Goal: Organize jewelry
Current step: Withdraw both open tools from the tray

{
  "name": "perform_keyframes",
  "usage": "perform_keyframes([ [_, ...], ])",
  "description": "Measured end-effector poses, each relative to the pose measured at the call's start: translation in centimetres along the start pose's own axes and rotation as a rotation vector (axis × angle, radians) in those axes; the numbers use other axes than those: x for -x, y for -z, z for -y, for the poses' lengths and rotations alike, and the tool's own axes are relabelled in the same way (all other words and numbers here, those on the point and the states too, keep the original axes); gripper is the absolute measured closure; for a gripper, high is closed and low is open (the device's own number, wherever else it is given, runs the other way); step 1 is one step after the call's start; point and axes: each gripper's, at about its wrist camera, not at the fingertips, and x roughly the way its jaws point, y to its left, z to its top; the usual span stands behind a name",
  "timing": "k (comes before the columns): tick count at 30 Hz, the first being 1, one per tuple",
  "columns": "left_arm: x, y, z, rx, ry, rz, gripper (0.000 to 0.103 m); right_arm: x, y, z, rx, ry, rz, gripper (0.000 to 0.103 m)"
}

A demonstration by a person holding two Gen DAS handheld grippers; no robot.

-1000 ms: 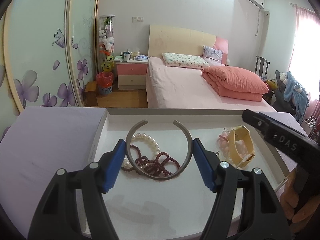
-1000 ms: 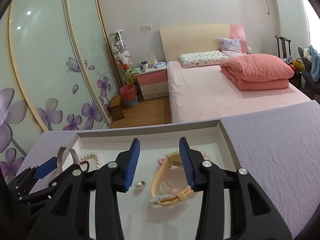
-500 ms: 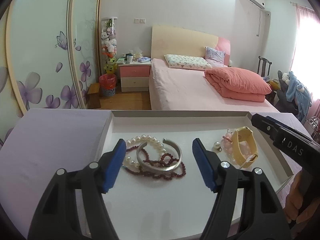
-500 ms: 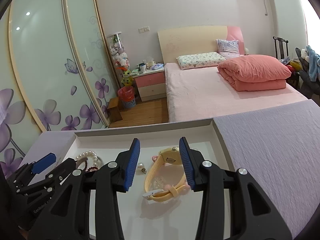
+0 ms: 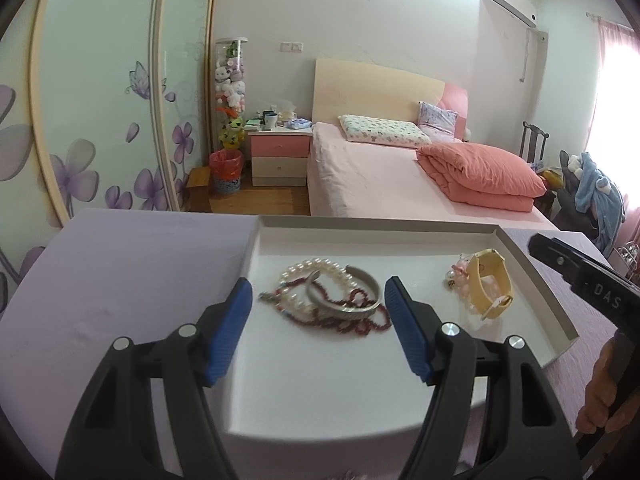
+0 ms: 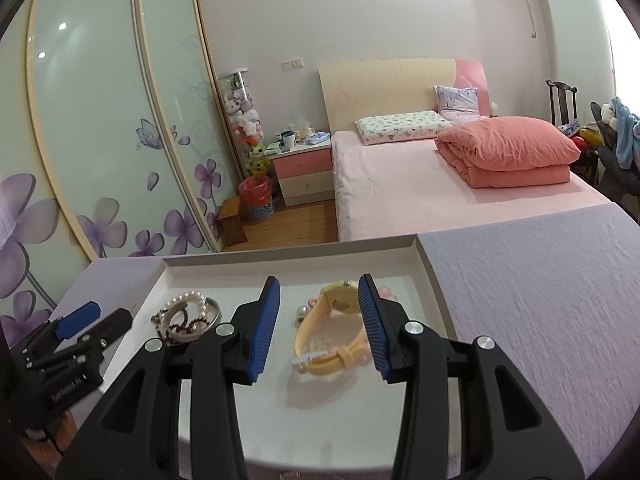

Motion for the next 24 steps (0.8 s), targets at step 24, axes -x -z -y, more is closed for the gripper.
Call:
perform_keyframes([
  [24, 8.6, 8.4, -2.8, -0.024, 0.008, -0.082, 0.031, 7.7, 9.6, -1.1, 0.122, -0.077, -0.187, 0.061],
])
